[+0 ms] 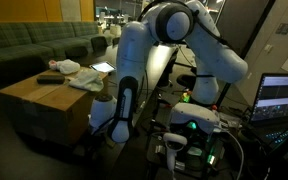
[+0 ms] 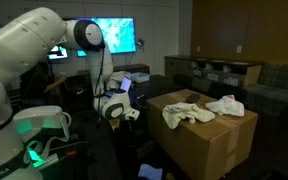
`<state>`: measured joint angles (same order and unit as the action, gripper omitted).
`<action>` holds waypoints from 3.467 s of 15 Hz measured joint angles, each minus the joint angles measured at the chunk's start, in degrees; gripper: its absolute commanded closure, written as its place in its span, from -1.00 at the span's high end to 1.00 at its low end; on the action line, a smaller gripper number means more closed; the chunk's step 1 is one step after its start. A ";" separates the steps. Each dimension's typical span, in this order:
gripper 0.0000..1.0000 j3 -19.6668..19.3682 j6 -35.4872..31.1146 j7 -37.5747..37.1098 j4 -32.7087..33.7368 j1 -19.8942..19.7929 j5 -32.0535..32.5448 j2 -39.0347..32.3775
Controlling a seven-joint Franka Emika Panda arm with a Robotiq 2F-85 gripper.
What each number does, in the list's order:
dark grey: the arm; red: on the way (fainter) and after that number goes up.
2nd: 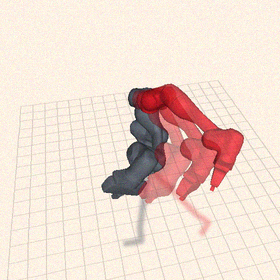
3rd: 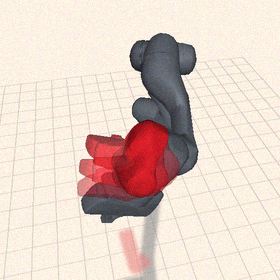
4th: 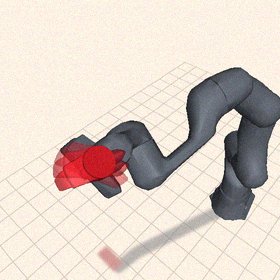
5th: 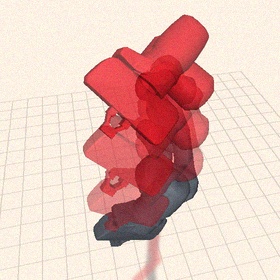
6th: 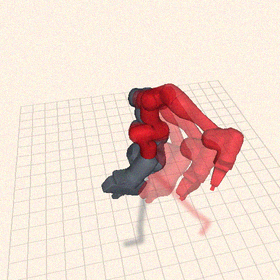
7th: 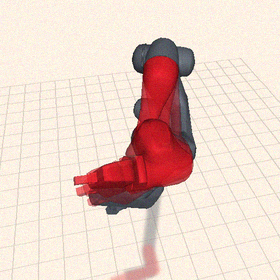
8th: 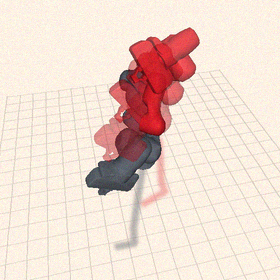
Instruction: Switch all the objects from the box and the table
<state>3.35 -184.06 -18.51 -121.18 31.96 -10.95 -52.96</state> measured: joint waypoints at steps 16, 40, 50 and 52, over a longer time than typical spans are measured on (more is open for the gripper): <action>-0.28 2.23 -0.16 2.95 2.69 -5.26 0.23 -3.39; -0.33 -14.93 12.27 2.07 -16.15 12.95 5.23 24.49; -0.33 -20.47 33.19 -8.91 -12.90 14.08 30.27 37.36; -0.33 -17.69 35.85 -8.89 -10.24 10.56 32.83 37.98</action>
<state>-14.34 -148.22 -27.40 -131.42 42.52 21.88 -14.98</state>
